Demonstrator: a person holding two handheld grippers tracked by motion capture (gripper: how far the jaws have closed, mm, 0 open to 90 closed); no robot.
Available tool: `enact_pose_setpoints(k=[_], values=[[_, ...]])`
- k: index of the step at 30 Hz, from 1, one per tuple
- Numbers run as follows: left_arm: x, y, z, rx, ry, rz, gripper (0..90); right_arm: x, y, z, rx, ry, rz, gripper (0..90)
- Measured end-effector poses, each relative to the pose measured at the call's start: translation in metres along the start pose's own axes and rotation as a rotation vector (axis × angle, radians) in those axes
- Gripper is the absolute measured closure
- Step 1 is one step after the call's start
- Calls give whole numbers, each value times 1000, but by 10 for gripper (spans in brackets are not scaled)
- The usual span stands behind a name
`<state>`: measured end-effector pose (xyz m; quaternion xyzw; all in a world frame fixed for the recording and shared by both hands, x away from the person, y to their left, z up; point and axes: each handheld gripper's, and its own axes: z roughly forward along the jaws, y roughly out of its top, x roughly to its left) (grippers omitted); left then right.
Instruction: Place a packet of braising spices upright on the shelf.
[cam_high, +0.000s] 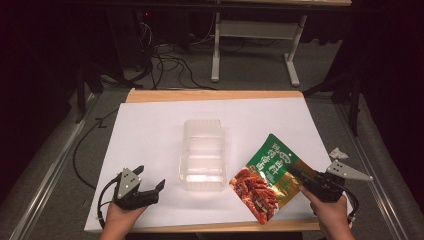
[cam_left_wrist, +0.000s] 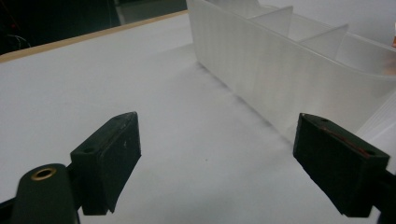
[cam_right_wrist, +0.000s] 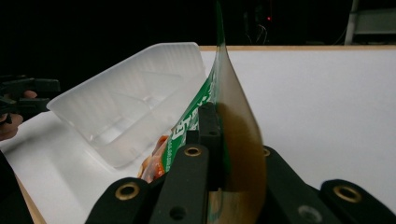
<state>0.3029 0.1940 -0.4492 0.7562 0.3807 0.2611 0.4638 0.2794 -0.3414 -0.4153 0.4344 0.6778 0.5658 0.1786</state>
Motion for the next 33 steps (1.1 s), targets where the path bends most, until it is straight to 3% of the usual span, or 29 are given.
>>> enact_pose_setpoints(k=[5, 18, 25, 33], values=[[-1, 0, 0, -5, -4, 3, 156, 11, 13, -1, -29, 14, -52, 900], [-2, 0, 2, -10, -15, 10, 156, 18, 35, -9, -108, -13, -123, 900], [-3, 0, 2, -5, -15, 12, 155, 18, 47, -15, -128, -81, -179, 900], [-2, -1, 3, -1, -21, 9, 155, 11, 54, -15, -148, -102, -170, 900]])
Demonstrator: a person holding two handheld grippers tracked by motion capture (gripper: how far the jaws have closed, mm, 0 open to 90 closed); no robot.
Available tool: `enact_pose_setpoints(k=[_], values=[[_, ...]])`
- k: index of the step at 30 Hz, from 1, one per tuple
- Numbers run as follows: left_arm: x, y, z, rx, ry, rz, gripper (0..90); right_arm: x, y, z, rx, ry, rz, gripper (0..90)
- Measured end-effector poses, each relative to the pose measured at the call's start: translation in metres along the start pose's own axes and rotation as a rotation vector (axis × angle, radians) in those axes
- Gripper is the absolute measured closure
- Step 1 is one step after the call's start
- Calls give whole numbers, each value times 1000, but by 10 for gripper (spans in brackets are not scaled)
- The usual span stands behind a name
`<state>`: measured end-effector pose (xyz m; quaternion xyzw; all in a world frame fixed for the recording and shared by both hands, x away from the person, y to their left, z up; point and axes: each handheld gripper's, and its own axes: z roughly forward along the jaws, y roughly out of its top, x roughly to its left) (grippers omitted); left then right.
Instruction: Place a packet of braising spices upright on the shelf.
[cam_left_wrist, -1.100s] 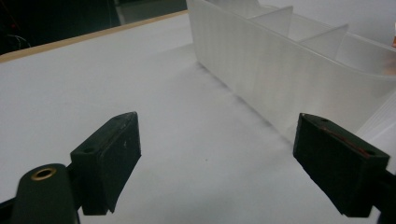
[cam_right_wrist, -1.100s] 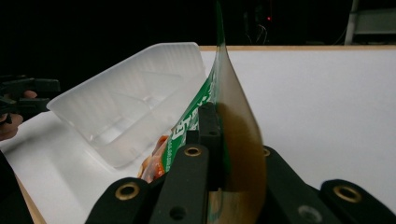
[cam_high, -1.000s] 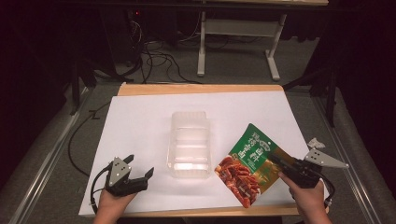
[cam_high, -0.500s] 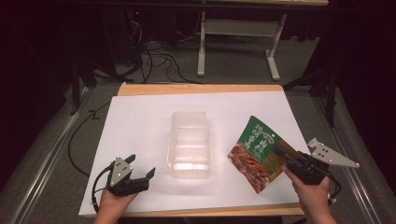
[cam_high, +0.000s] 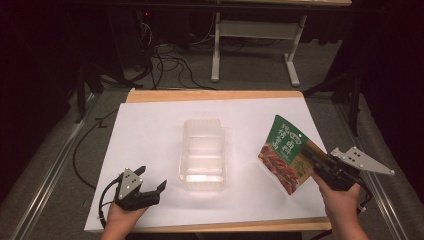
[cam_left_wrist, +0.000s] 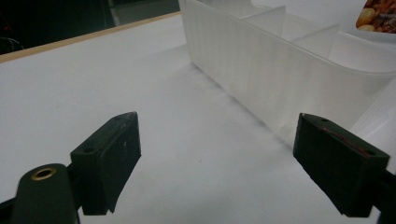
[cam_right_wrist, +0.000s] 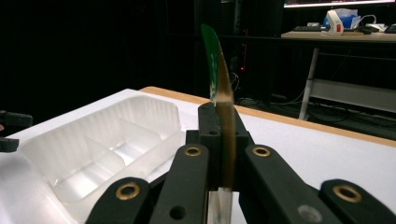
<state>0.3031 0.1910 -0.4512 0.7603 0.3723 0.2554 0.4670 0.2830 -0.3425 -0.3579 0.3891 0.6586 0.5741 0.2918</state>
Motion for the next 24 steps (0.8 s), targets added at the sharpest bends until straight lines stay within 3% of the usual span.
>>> enact_pose_setpoints(k=[11, 24], values=[[0, 0, -1, -8, 3, 0, 155, 3, 11, 8, -16, 19, -17, 900], [2, 1, -4, -24, 2, -7, 155, 16, 30, 21, -42, 85, -15, 900]])
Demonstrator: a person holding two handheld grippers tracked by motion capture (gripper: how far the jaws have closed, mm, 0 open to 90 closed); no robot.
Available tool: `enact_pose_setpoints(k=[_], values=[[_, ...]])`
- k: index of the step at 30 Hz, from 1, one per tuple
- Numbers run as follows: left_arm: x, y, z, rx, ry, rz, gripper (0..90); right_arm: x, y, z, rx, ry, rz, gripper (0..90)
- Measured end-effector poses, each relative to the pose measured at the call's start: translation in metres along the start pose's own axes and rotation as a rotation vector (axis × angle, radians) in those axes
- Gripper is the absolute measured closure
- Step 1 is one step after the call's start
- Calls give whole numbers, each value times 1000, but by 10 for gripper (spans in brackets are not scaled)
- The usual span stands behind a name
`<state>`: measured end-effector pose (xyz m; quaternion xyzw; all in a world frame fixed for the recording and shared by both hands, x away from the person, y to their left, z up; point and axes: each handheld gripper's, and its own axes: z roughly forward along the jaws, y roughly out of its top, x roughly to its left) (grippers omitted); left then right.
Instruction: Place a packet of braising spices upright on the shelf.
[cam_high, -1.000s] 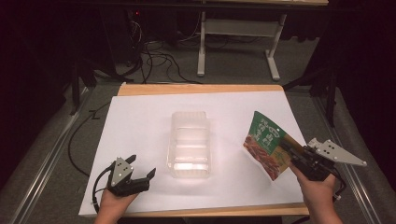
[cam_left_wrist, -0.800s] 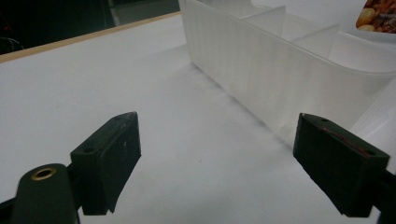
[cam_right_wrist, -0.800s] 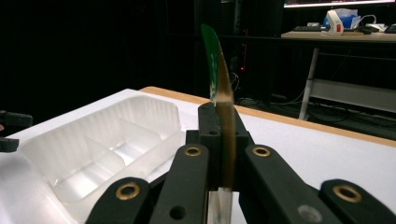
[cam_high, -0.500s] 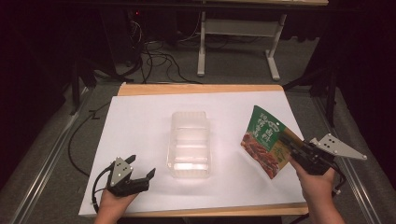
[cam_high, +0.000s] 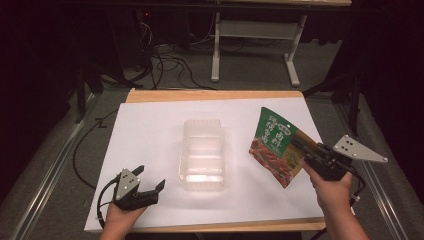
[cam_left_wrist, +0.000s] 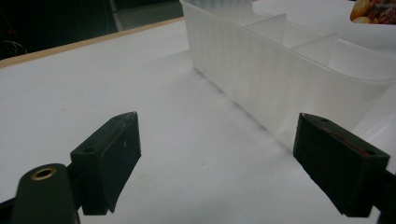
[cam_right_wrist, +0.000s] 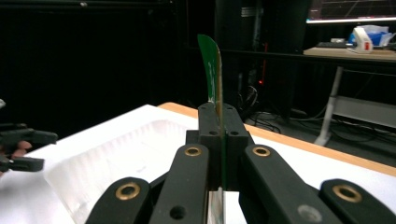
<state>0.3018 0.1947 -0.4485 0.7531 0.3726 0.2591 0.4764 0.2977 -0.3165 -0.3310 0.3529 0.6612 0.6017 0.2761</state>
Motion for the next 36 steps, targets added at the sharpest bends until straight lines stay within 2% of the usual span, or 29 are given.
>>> enact_pose_setpoints(k=[4, 6, 13, 25, 28, 36], values=[[0, 0, -1, -7, -1, -1, 155, 6, 6, 7, -17, 35, 19, 900], [1, 0, -1, -11, -3, -4, 155, 7, 7, 9, -19, 34, 15, 900], [1, 0, -3, -39, -14, -13, 151, 17, 15, 22, -32, 79, 30, 900], [1, 0, -4, -53, -33, -24, 140, 37, 24, 46, -22, 149, 11, 900], [2, 0, -4, -51, -40, -28, 130, 44, 26, 55, -21, 180, 11, 900], [2, 0, -4, -52, -42, -27, 124, 59, 30, 69, -28, 218, -2, 900]])
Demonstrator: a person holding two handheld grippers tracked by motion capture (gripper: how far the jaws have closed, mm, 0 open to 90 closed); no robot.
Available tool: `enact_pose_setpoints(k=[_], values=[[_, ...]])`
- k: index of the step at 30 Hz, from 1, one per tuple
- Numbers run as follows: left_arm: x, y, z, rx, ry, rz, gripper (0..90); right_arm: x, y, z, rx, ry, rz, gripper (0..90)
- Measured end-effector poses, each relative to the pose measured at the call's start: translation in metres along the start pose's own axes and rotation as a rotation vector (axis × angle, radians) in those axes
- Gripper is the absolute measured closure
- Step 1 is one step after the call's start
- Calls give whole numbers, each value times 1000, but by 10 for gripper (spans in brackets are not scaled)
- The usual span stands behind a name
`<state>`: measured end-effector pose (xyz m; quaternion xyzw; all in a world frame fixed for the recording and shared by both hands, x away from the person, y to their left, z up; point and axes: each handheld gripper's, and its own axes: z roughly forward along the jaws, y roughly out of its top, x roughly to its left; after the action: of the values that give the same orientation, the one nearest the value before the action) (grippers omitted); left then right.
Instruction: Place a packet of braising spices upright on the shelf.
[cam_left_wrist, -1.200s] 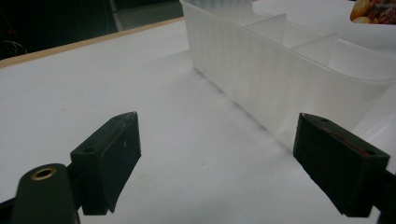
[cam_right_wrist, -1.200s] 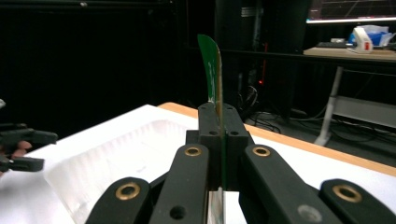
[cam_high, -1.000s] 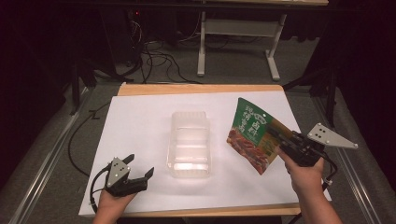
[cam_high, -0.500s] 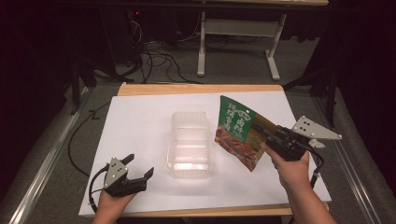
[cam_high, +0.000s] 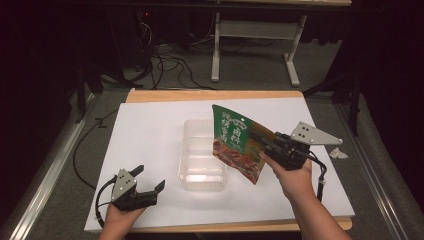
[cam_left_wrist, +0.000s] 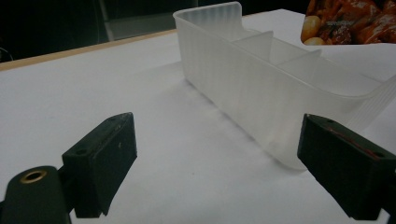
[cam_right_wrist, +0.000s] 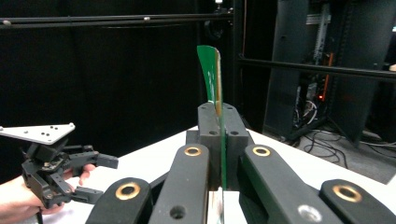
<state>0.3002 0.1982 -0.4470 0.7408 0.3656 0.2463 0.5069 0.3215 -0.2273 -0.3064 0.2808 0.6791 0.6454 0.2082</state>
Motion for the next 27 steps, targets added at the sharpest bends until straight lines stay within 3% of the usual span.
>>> enact_pose_setpoints(k=[12, 27], values=[[0, 0, 0, 2, -4, 5, 127, 18, 2, 29, 2, 63, -7, 900], [-1, 0, 1, 4, -8, 9, 129, 26, -2, 54, 3, 106, -4, 900]])
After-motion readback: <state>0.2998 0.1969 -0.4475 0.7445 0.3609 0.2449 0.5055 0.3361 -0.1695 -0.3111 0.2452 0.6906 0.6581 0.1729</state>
